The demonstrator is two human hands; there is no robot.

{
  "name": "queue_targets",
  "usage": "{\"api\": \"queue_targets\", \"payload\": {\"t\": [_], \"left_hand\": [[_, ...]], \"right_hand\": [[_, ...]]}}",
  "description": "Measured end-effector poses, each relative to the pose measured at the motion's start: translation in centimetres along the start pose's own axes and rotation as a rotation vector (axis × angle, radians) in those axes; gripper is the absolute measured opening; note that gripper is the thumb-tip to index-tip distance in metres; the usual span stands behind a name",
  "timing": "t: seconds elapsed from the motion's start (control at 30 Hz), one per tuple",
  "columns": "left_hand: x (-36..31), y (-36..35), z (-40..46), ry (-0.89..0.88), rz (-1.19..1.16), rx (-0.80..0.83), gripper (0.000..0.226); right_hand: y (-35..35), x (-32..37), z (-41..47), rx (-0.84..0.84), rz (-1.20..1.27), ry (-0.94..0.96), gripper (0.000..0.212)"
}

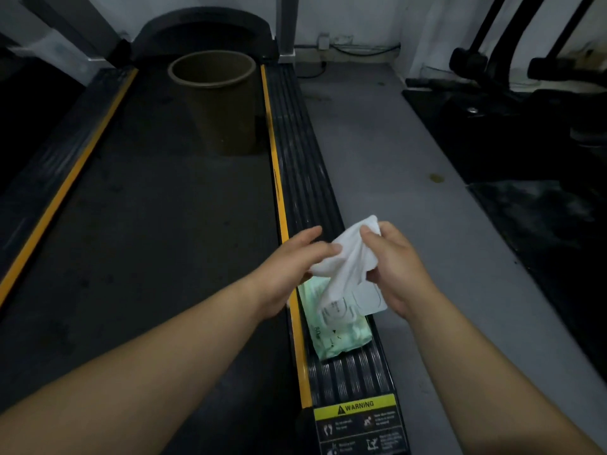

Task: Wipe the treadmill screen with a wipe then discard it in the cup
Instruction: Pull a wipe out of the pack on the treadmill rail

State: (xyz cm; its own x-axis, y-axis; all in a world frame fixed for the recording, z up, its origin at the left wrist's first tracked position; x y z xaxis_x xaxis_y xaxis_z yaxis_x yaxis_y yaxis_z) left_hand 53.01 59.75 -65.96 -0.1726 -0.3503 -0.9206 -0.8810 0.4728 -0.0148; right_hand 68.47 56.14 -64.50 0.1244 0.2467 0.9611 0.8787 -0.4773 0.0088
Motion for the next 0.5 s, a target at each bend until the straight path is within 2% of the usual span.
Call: {"api": "queue_targets", "payload": {"t": [0.1, 0.23, 0.33, 0.43, 0.5], "left_hand": [[-1.0, -0.1, 0.3, -0.036, -0.083, -0.038, 0.069], [-2.3, 1.4, 0.0, -0.137, -0.116, -0.193, 0.046], [-2.6, 2.1, -0.1, -0.175, -0.063, -0.244, 0.030], [-3.3, 2.3, -0.2, -0.205, 0.024, -0.267, 0.022], [-3.8, 2.2, -0.2, -0.220, 0.130, -0.223, 0.024]], "right_hand": [[-0.1, -0.2, -0.2, 0.076, 0.081, -0.068, 0.016], [2.0, -2.7, 0.2, -0.079, 0.292, -0.256, 0.041], [1.2, -3.7, -0.3, -0.007, 0.432, -0.328, 0.092], [1.0, -3.7, -0.8, 0.042, 0.059, -0.165, 0.110], [1.0, -3.1, -0.8, 0.043, -0.136, -0.036, 0.097]]}}
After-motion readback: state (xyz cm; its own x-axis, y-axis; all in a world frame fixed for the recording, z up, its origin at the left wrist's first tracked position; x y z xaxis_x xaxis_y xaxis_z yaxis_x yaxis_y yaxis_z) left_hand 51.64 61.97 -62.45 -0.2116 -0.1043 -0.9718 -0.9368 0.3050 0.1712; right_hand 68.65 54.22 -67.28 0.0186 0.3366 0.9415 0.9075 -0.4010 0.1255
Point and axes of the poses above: each hand's wrist, its own z-axis towards the middle knuckle, its own y-axis out of the back of the hand, x = y × z, the point moved 9 cm from there along z, towards the middle knuckle, and after that the axes turned 8 degrees about -x, right-handed, at the moved point
